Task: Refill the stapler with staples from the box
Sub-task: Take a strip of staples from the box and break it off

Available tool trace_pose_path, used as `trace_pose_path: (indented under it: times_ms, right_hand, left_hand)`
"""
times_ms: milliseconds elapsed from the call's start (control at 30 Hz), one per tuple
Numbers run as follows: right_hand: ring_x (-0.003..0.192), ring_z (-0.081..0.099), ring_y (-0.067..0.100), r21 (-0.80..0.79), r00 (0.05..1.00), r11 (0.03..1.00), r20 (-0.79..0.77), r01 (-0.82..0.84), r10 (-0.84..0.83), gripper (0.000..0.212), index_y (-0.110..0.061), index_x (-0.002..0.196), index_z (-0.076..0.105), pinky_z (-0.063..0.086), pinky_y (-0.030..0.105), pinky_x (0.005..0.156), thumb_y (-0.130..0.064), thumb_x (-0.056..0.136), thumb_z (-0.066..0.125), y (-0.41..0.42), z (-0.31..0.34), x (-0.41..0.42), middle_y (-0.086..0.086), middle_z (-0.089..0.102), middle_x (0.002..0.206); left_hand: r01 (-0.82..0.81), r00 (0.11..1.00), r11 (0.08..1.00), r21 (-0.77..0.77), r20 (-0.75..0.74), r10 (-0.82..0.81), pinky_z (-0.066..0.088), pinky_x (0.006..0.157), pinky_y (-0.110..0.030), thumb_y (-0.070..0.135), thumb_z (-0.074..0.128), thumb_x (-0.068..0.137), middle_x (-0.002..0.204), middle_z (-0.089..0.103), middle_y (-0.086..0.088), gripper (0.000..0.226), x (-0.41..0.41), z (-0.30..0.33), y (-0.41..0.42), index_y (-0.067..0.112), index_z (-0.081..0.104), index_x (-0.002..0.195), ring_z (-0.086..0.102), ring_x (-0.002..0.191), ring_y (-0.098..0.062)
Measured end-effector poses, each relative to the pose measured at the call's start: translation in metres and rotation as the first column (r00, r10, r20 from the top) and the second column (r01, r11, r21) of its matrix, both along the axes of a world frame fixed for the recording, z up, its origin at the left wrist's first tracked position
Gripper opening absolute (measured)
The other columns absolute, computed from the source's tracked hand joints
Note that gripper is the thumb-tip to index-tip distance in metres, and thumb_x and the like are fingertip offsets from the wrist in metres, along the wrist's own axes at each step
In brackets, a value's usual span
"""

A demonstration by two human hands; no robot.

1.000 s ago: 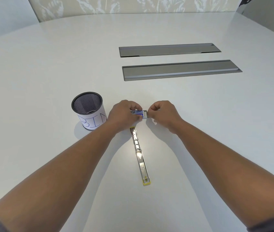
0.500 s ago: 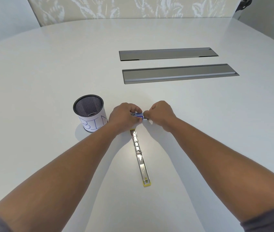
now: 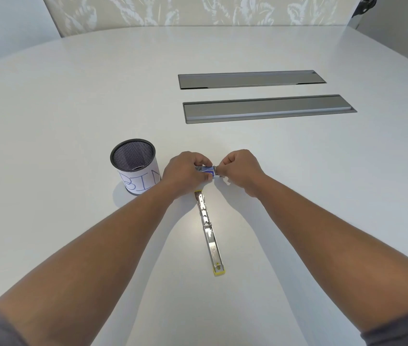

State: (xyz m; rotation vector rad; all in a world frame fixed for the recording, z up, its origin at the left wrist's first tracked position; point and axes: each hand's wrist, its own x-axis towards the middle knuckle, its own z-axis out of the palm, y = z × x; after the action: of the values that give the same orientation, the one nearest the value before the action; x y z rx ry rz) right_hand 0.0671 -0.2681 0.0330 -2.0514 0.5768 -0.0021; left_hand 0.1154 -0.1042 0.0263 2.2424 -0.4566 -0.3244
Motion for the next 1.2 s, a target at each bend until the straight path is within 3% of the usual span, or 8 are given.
trace_pose_path:
  times_ms: [267, 400, 667, 1000, 1100, 1200]
  right_hand:
    - [0.052, 0.058, 0.015, 0.018, 0.998, 0.999, 0.047, -0.042, 0.041, 0.002, -0.017, 0.065, 0.070, 0.054, 0.037, 0.061, -0.019, 0.064, 0.071, -0.001, -0.003, -0.003, 0.001, 0.071, 0.065]
    - [0.056, 0.058, 0.017, 0.019, 0.999, 0.999, 0.027, -0.025, 0.025, 0.013, -0.015, 0.066, 0.071, 0.052, 0.036, 0.060, -0.027, 0.061, 0.071, 0.001, 0.000, -0.003, 0.001, 0.072, 0.068]
    - [0.048, 0.050, 0.017, -0.032, 0.999, 0.999, -0.012, 0.033, -0.034, 0.018, -0.019, 0.057, 0.060, 0.042, 0.033, 0.057, -0.025, 0.065, 0.075, 0.009, -0.001, 0.000, -0.010, 0.053, 0.040]
    - [0.048, 0.055, 0.018, -0.001, 0.997, 0.997, -0.002, 0.072, -0.072, 0.007, -0.011, 0.068, 0.068, 0.043, 0.027, 0.051, -0.018, 0.066, 0.071, 0.005, -0.001, -0.002, 0.002, 0.064, 0.052]
    - [0.049, 0.056, 0.019, 0.023, 0.997, 0.996, -0.014, 0.081, -0.081, 0.011, -0.007, 0.070, 0.069, 0.046, 0.030, 0.054, -0.016, 0.064, 0.069, 0.001, -0.001, -0.002, 0.005, 0.065, 0.052]
    - [0.050, 0.056, 0.020, 0.041, 0.995, 0.995, -0.026, 0.092, -0.091, 0.020, -0.001, 0.070, 0.069, 0.049, 0.033, 0.058, -0.019, 0.061, 0.069, -0.001, 0.000, -0.002, 0.008, 0.066, 0.054]
  left_hand:
    - [-0.009, 1.000, 1.000, 0.000, -0.011, 0.009, 0.058, 0.082, -0.035, 0.026, 0.083, 0.074, 0.095, 0.072, 0.008, 0.024, 0.000, 0.000, 0.000, 0.036, 0.075, 0.094, 0.068, 0.092, -0.018]
    - [-0.006, 1.000, 1.000, 0.000, -0.001, 0.006, 0.057, 0.084, -0.035, 0.026, 0.082, 0.075, 0.096, 0.072, 0.007, 0.024, 0.000, -0.001, 0.000, 0.033, 0.075, 0.097, 0.067, 0.093, -0.018]
    - [0.005, 1.000, 1.000, 0.011, 0.021, -0.006, 0.055, 0.079, -0.030, 0.029, 0.081, 0.076, 0.094, 0.072, 0.007, 0.023, 0.001, -0.002, 0.000, 0.031, 0.077, 0.099, 0.067, 0.091, -0.018]
    - [-0.011, 1.000, 1.000, -0.013, -0.013, 0.011, 0.053, 0.072, -0.026, 0.025, 0.082, 0.075, 0.092, 0.072, 0.008, 0.023, 0.000, -0.002, 0.000, 0.032, 0.075, 0.095, 0.067, 0.081, -0.014]
    - [-0.015, 0.999, 1.000, -0.019, -0.028, 0.015, 0.046, 0.060, -0.019, 0.024, 0.082, 0.075, 0.086, 0.070, 0.012, 0.021, -0.001, 0.000, 0.000, 0.035, 0.073, 0.090, 0.065, 0.068, -0.007]
    - [-0.015, 1.000, 1.000, -0.027, -0.027, 0.014, 0.043, 0.058, -0.018, 0.023, 0.083, 0.074, 0.085, 0.070, 0.012, 0.022, -0.001, 0.000, 0.000, 0.037, 0.071, 0.086, 0.064, 0.067, -0.004]
